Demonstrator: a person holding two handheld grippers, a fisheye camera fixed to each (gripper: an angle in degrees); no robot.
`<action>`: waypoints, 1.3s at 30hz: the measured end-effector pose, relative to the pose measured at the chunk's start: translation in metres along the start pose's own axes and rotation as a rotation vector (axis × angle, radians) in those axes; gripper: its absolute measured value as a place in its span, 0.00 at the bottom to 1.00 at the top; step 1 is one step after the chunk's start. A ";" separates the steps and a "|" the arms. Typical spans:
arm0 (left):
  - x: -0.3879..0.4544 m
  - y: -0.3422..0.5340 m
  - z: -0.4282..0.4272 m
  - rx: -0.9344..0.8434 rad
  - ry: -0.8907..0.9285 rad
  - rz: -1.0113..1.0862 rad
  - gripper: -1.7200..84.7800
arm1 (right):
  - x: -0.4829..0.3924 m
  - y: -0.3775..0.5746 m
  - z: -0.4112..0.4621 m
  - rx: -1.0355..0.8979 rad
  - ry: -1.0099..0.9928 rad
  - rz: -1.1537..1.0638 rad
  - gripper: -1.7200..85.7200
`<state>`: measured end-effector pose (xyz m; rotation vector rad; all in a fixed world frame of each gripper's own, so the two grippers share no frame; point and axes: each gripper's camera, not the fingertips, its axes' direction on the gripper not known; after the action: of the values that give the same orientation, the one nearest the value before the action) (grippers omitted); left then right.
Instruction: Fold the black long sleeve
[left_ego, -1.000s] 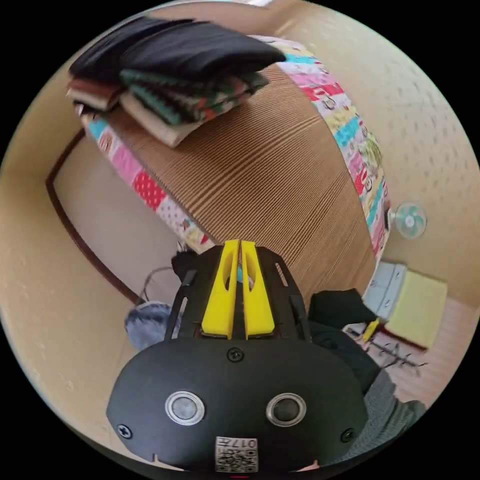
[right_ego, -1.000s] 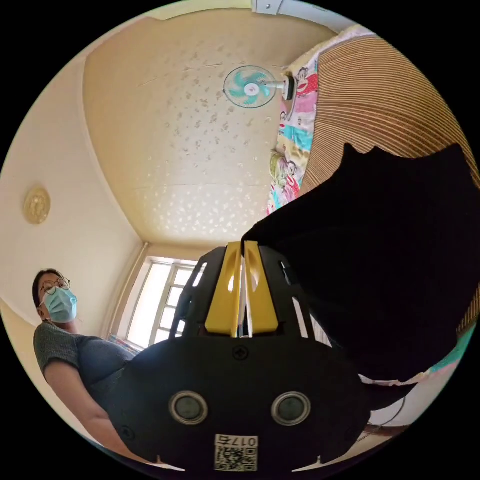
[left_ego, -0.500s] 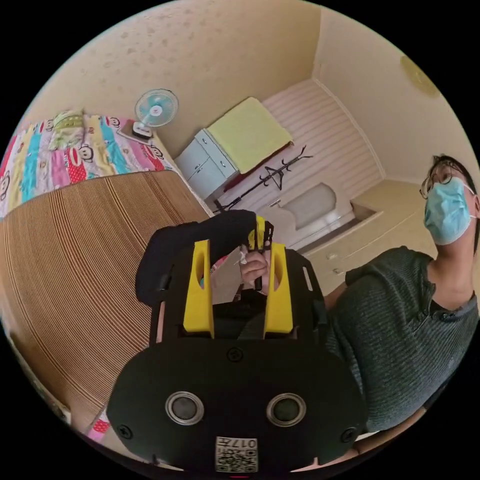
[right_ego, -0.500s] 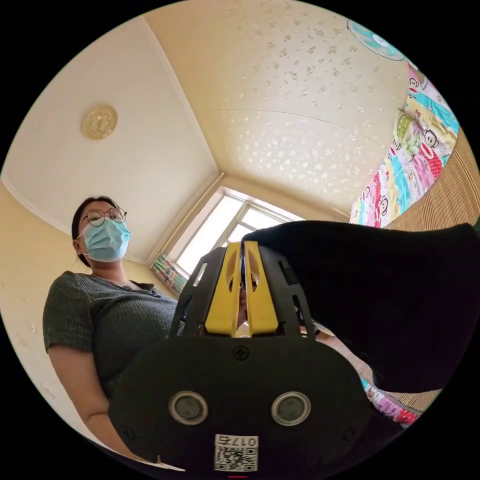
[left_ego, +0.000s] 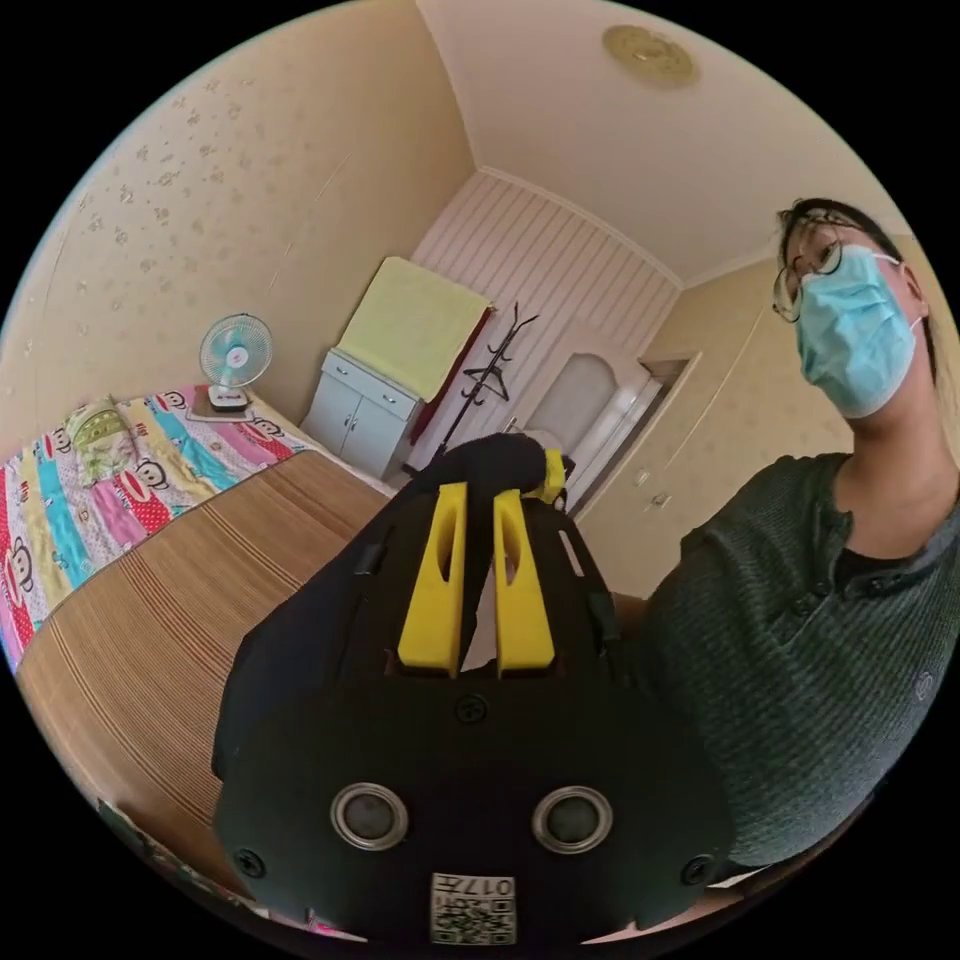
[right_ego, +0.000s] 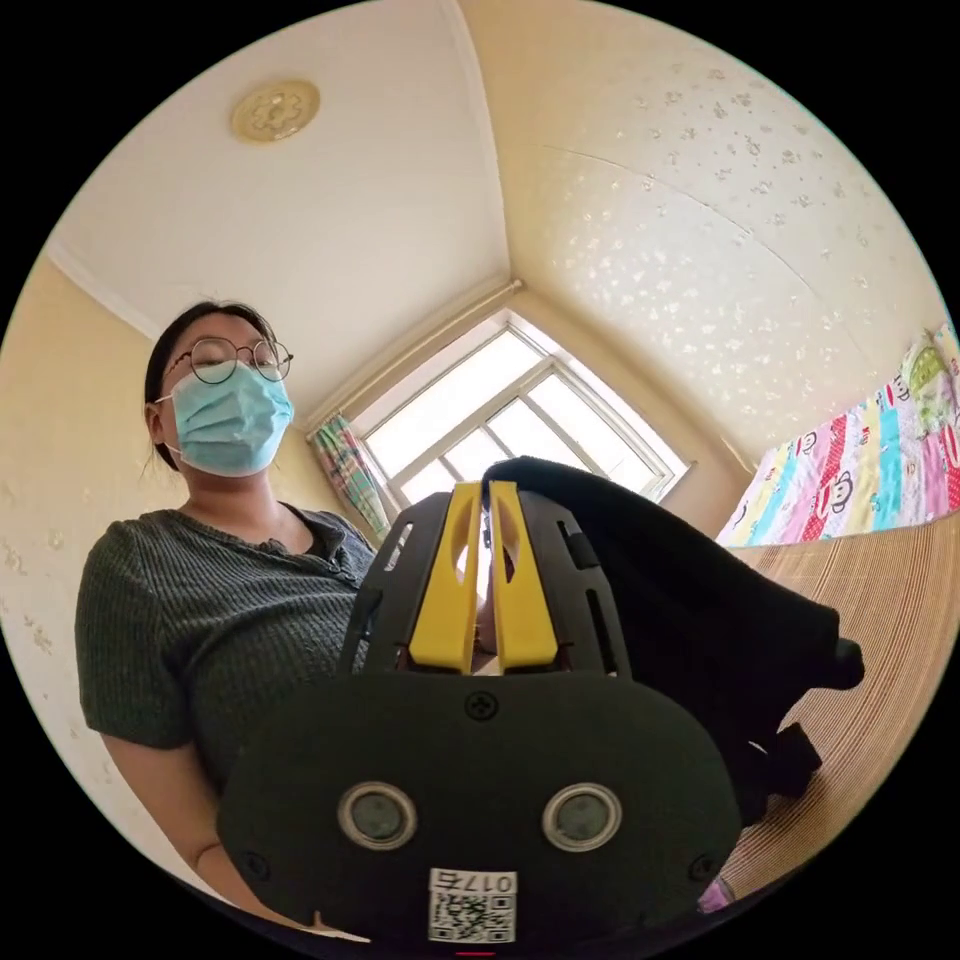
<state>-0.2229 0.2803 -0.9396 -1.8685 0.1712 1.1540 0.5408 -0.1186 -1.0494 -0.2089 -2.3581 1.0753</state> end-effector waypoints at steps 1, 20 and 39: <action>0.003 -0.003 -0.013 0.039 0.065 0.016 0.08 | -0.005 0.006 0.007 0.005 0.007 -0.049 0.03; 0.028 -0.012 0.041 -0.072 0.260 0.093 0.09 | 0.004 0.116 0.131 0.019 1.001 -0.049 0.07; 0.108 0.022 0.190 -0.114 -0.267 0.043 0.21 | -0.022 0.084 0.349 -0.226 1.556 -0.582 0.07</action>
<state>-0.2969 0.4444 -1.0652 -1.7941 -0.0044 1.4560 0.3681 -0.2984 -1.3088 -0.2671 -0.9595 0.1177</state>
